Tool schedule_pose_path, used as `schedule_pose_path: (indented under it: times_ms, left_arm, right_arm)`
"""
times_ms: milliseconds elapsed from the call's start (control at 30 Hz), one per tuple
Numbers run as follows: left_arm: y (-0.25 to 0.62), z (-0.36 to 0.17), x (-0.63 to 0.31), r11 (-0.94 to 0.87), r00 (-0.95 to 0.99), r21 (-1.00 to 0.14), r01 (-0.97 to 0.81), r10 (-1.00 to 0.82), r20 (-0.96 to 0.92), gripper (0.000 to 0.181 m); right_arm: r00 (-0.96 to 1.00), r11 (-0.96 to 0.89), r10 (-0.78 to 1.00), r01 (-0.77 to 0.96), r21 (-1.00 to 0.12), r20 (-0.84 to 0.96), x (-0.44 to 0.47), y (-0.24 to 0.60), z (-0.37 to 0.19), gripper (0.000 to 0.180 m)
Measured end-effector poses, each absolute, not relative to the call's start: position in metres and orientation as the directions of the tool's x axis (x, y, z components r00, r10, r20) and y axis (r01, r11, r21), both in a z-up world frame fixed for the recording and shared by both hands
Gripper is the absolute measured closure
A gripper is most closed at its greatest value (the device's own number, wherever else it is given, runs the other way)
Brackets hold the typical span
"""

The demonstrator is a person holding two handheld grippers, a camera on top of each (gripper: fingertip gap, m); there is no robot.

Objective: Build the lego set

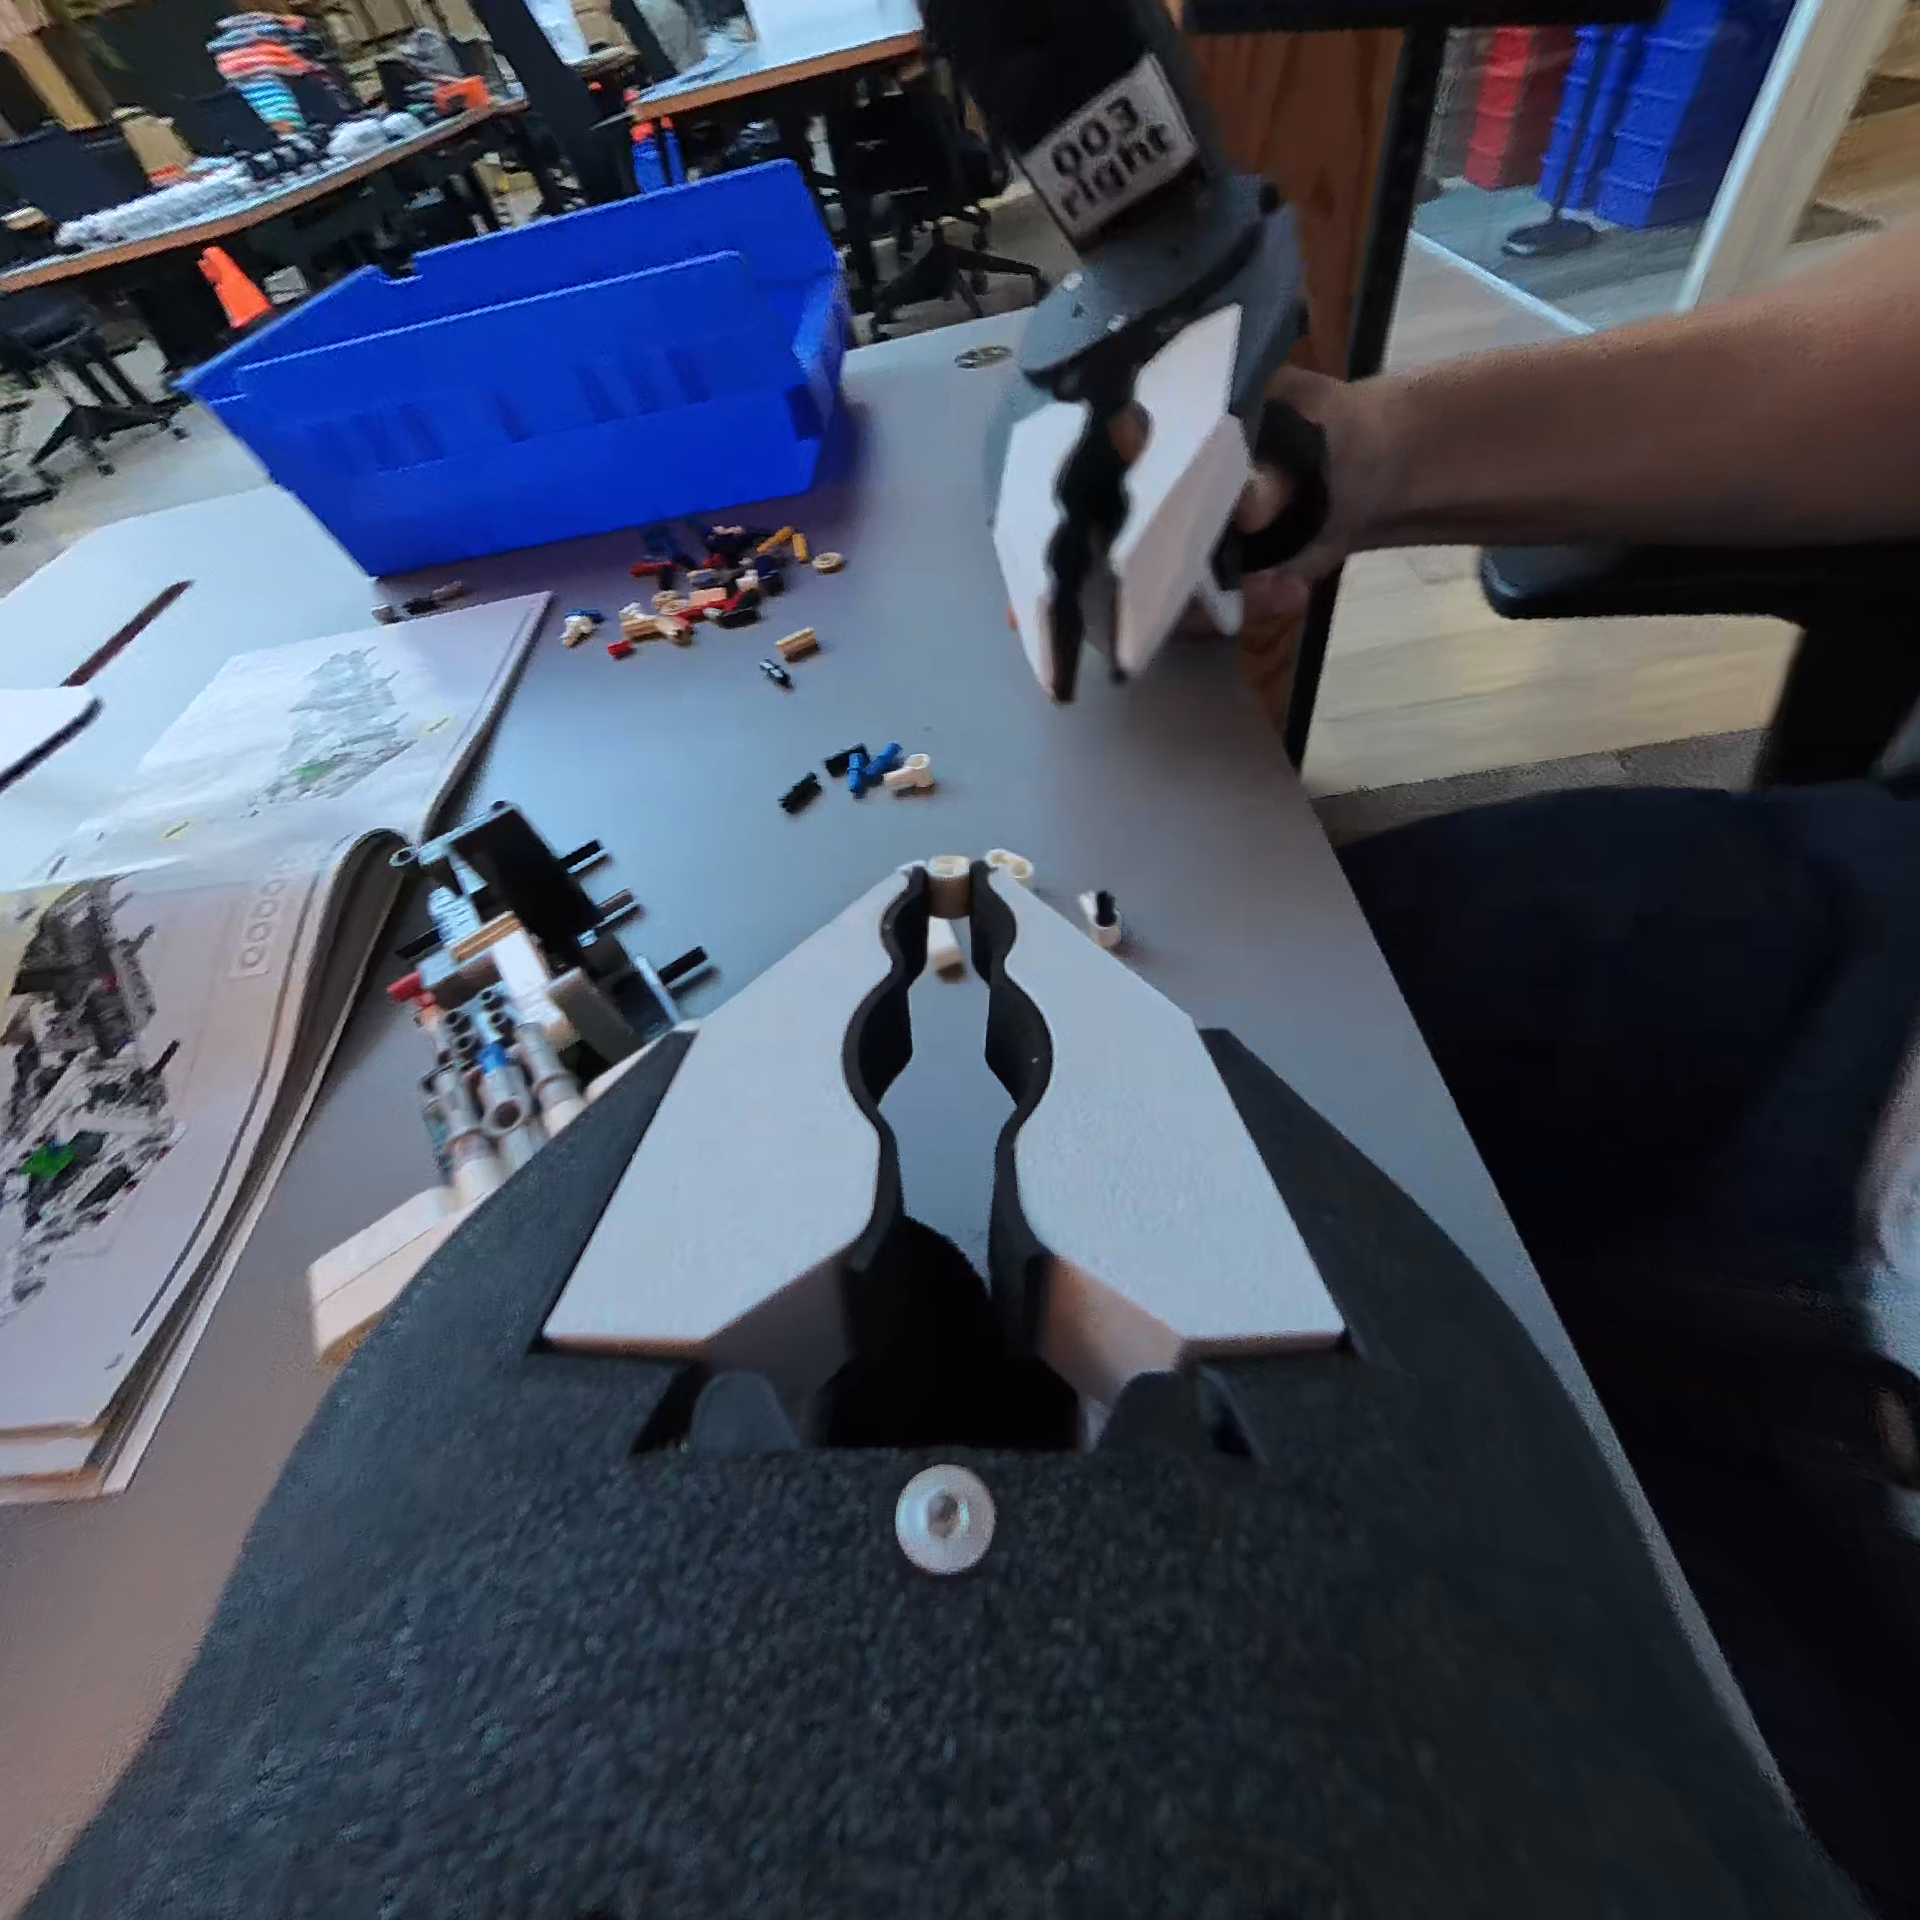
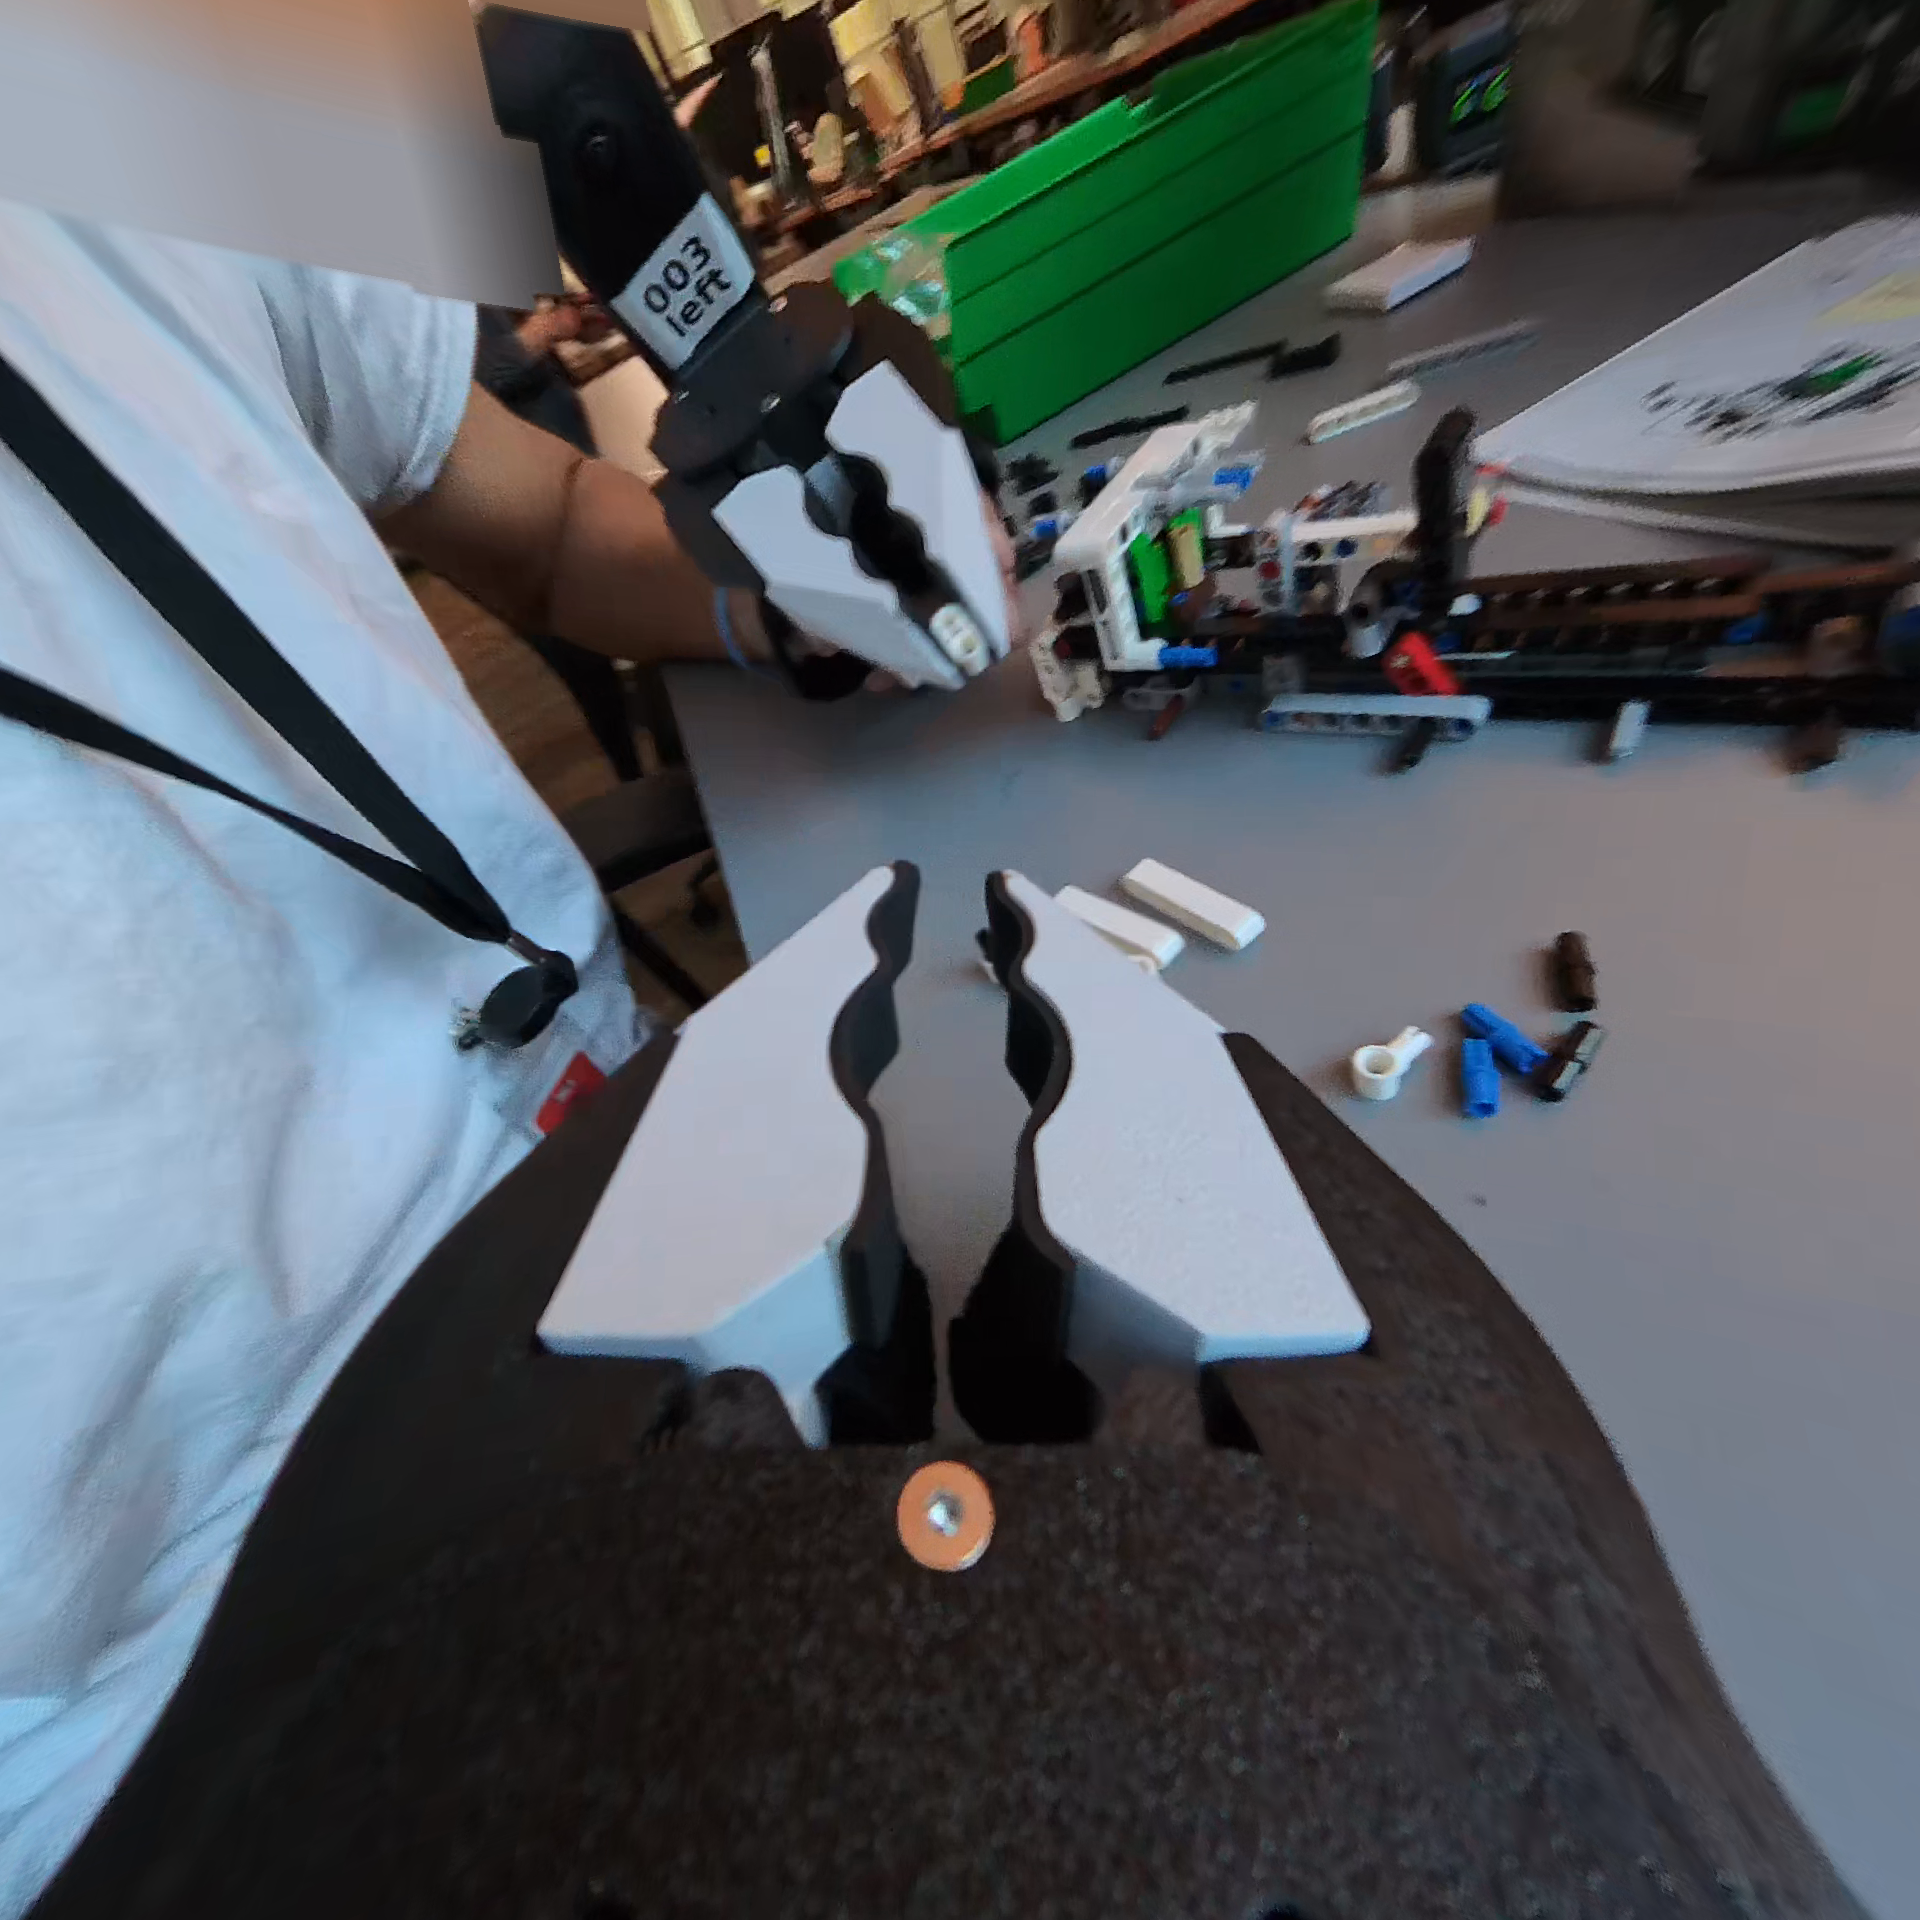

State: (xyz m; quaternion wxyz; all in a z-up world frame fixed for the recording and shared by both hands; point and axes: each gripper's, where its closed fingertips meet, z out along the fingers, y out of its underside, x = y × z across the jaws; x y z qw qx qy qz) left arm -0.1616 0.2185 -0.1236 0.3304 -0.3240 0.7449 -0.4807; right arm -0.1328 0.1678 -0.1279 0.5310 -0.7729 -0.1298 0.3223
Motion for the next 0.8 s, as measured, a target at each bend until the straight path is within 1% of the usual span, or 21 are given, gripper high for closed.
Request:
schedule_pose_path:
  times_ms: [33,133,200,267,333,433,533,633,700,800]
  left_arm:
    - [0.224,-0.121,-0.158,0.304,-0.543,-0.937,-0.172,-0.823,-0.167,0.177]
    - [0.239,-0.112,-0.153,0.231,-0.466,-0.958,-0.168,-0.875,-0.129,0.177]
    - [0.243,-0.109,-0.153,0.187,-0.449,-0.966,-0.177,-0.889,-0.09,0.177]
    - [0.242,-0.107,-0.154,0.142,-0.453,-0.972,-0.187,-0.891,-0.043,0.177]
    - [0.235,-0.109,-0.157,0.16,-0.478,-0.97,-0.184,-0.877,-0.054,0.177]
    - [0.224,-0.114,-0.161,0.243,-0.514,-0.956,-0.164,-0.849,-0.127,0.177]
    - [0.216,-0.113,-0.165,0.263,-0.533,-0.954,-0.142,-0.832,-0.15,0.177]
    - [0.207,-0.109,-0.171,0.211,-0.593,-0.967,-0.142,-0.8,-0.087,0.176]
    - [0.203,-0.103,-0.176,0.164,-0.633,-0.979,-0.124,-0.772,-0.049,0.176]
    - [0.203,-0.098,-0.18,0.129,-0.658,-0.986,-0.104,-0.753,-0.029,0.177]
  right_arm:
    - [0.728,-0.428,0.559,-0.157,-0.89,-0.398,-0.135,0.167,-0.127,0.163]
    - [0.657,-0.444,0.598,-0.205,-0.872,-0.459,-0.136,0.165,-0.119,0.161]
    - [0.63,-0.432,0.602,-0.26,-0.864,-0.491,-0.131,0.166,-0.111,0.161]
    - [0.629,-0.413,0.607,-0.273,-0.869,-0.486,-0.129,0.164,-0.108,0.16]
    - [0.646,-0.399,0.597,-0.275,-0.875,-0.476,-0.128,0.165,-0.108,0.16]
    - [0.657,-0.425,0.584,-0.252,-0.869,-0.476,-0.13,0.167,-0.113,0.159]
    - [0.697,-0.441,0.564,-0.2,-0.875,-0.443,-0.135,0.17,-0.121,0.158]
    - [0.739,-0.48,0.555,-0.092,-0.873,-0.383,-0.148,0.173,-0.137,0.15]
    - [0.784,-0.491,0.542,0.004,-0.871,-0.302,-0.152,0.175,-0.147,0.146]
    - [0.818,-0.404,0.558,0.12,-0.907,-0.141,-0.164,0.175,-0.133,0.147]
